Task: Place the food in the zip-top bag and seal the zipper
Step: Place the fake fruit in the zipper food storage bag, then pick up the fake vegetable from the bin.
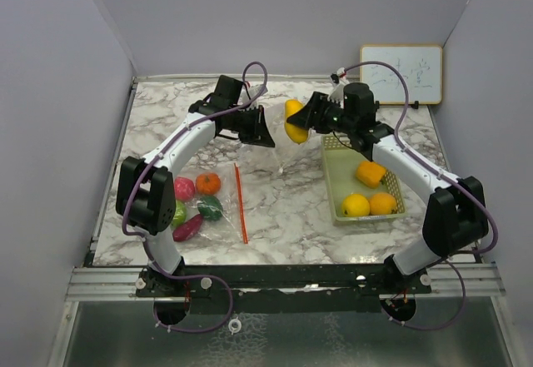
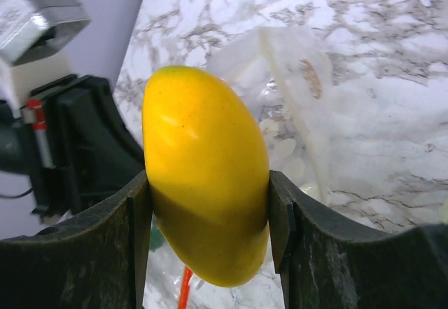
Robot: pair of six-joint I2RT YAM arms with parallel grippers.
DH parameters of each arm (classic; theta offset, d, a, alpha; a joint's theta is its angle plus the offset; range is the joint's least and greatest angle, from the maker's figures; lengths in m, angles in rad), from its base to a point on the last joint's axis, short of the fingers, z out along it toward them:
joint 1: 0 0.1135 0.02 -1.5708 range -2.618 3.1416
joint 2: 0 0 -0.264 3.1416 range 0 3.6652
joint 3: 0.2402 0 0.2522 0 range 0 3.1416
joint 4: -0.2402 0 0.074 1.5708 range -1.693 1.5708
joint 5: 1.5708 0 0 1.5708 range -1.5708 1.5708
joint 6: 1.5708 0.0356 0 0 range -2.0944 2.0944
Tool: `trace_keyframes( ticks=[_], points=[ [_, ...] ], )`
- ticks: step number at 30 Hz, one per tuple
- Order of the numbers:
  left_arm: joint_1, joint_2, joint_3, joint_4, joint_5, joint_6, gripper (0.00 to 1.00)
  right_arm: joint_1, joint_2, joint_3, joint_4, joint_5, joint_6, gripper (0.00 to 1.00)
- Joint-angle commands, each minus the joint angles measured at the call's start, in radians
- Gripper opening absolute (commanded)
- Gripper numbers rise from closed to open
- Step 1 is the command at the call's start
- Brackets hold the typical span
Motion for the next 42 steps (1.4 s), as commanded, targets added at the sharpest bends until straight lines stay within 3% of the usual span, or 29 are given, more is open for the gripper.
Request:
trace_keyframes(
  ticks=[1,7,9,14,16,17,21,25,29,34,42],
  points=[
    [-0.007,-0.051,-0.019,0.125,0.114,-0.107,0.0,0.02,0.013,-0.016,0.128,0.165,0.068,0.3],
    [-0.007,-0.064,-0.068,0.304,0.221,-0.276,0.0,0.042,0.058,0.032,0.108,0.188,-0.008,0.51],
    [-0.007,-0.064,-0.085,0.364,0.246,-0.322,0.0,0.046,0.071,0.059,0.065,0.206,-0.028,0.62],
    [-0.007,-0.051,-0.076,0.393,0.259,-0.347,0.0,0.047,0.037,0.072,-0.017,0.264,-0.068,0.81],
    [-0.005,-0.042,-0.072,0.392,0.258,-0.348,0.0,0.047,-0.006,0.076,-0.037,0.283,-0.092,0.97],
    [-0.005,-0.038,-0.069,0.393,0.257,-0.348,0.0,0.047,-0.02,0.082,-0.06,0.301,-0.102,0.99],
    [-0.005,-0.021,-0.056,0.387,0.254,-0.34,0.0,0.047,-0.131,0.095,-0.217,0.475,-0.139,1.0],
    [-0.004,-0.016,-0.055,0.382,0.258,-0.323,0.0,0.027,-0.175,0.128,-0.506,0.681,-0.154,1.0],
    [-0.004,-0.012,-0.062,0.39,0.274,-0.319,0.0,-0.083,-0.156,0.081,-0.723,0.704,-0.121,1.0],
    [-0.003,-0.01,-0.062,0.395,0.29,-0.313,0.0,-0.191,-0.117,0.01,-0.734,0.665,-0.134,1.0],
    [-0.001,-0.011,-0.056,0.385,0.297,-0.302,0.0,-0.209,0.033,0.02,-0.721,0.645,-0.149,1.0]
  ],
)
